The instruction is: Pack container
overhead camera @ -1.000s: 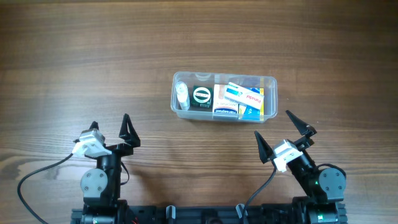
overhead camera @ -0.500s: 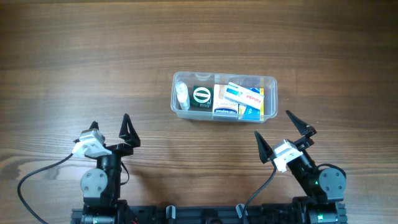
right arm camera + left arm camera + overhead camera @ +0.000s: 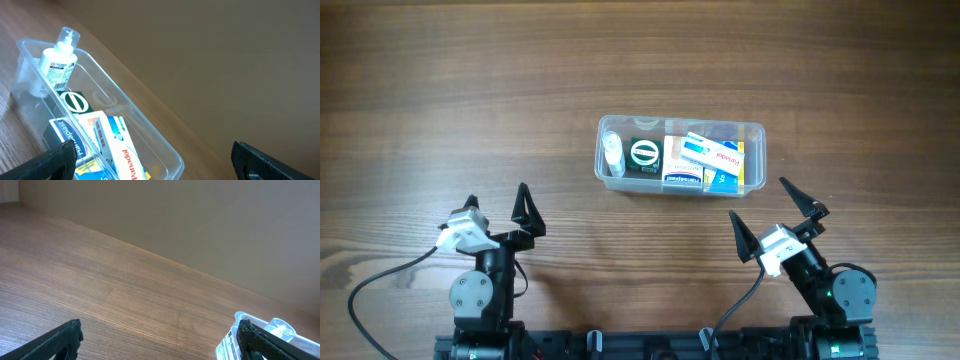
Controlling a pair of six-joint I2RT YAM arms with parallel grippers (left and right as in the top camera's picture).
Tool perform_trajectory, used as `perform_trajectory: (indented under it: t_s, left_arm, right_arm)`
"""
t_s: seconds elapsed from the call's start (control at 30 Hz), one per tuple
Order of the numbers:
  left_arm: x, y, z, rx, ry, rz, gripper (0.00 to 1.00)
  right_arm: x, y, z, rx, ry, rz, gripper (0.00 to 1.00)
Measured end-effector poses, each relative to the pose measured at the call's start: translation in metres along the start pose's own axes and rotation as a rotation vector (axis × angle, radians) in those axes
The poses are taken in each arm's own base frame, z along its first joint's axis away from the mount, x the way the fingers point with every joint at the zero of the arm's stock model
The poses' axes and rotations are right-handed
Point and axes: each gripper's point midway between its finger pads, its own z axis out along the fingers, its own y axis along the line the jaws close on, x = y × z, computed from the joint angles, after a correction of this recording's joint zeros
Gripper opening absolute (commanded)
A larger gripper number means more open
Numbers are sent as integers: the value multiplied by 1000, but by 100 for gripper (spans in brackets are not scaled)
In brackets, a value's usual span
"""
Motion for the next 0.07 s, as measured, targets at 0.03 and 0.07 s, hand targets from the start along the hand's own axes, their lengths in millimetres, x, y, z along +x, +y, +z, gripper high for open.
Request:
perform_trajectory:
  t_s: [0.03, 0.07]
  left_arm:
    - [0, 0, 0, 0, 0, 0, 100]
    - [0, 0, 0, 0, 0, 0, 100]
  right_arm:
    - [0, 0, 0, 0, 0, 0, 100]
    - [0, 0, 0, 0, 0, 0, 100]
